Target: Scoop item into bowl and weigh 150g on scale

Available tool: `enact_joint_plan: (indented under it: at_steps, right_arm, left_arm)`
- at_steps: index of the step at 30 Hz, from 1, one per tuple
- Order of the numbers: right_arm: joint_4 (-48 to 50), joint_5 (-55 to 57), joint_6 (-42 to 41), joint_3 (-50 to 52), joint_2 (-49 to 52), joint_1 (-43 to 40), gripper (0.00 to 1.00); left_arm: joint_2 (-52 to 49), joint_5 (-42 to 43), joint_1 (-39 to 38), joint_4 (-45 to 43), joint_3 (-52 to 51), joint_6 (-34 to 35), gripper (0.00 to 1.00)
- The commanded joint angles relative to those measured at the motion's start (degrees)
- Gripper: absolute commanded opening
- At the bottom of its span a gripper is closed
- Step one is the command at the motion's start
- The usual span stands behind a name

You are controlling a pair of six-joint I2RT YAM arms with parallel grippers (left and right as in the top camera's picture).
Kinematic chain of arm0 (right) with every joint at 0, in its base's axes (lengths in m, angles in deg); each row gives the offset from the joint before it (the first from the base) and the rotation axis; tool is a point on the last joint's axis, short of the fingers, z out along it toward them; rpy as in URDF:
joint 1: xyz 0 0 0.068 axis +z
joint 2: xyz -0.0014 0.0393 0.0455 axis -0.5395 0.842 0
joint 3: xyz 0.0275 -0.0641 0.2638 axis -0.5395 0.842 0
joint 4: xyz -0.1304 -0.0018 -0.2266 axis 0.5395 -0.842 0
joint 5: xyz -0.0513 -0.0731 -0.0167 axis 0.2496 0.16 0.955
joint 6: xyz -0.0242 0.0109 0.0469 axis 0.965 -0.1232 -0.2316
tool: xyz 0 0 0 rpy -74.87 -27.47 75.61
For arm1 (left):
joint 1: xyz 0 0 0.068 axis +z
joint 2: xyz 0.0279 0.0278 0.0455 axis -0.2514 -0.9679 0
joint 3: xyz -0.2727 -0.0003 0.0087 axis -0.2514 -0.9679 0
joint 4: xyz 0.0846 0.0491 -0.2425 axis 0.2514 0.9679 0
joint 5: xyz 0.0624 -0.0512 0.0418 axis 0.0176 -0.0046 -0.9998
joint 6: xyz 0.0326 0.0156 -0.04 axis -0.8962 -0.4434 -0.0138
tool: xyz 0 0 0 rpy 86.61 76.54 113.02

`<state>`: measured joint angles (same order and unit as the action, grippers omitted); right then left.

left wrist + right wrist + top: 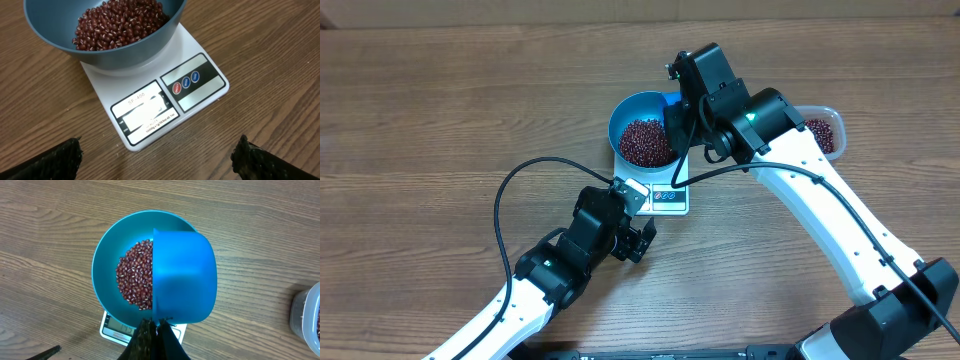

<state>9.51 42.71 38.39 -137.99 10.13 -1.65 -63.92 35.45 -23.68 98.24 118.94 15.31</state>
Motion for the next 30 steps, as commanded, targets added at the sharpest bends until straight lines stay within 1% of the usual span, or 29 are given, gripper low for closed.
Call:
enact_joint_plan:
  at_steps: [1, 10, 12, 23, 26, 28, 30]
  right_arm:
    - [0.6, 0.8, 0.3, -1.9, -1.4, -0.2, 0.04]
    - [0.5, 0.6, 0.2, -1.9, -1.4, -0.2, 0.04]
    - [0.2, 2.2, 0.5, -1.9, -1.4, -0.2, 0.04]
    - [0.6, 0.8, 0.3, -1.9, -1.4, -0.2, 0.04]
    - [0.1, 3.0, 0.3, -1.9, -1.4, -0.2, 0.04]
    - [0.6, 1.1, 0.2, -1.9, -1.4, -0.2, 0.04]
    - [0.4, 1.6, 0.4, -1.9, -1.4, -0.2, 0.04]
  left_arm:
    - [-0.1, -0.7, 0.0, 0.0, -0.3, 0.5, 1.00]
    - [-0.1, -0.7, 0.0, 0.0, -0.3, 0.5, 1.00]
    - [-0.1, -0.7, 0.0, 0.0, -0.3, 0.5, 1.00]
    - [-0.1, -0.7, 0.0, 0.0, -0.3, 0.5, 1.00]
    - [-0.1, -0.7, 0.0, 0.0, -0.3, 0.5, 0.99]
    - [-0.1, -0.7, 0.0, 0.0, -0.3, 0.5, 1.00]
    - [-0.1, -0.7, 0.0, 0.0, -0.3, 0.5, 0.99]
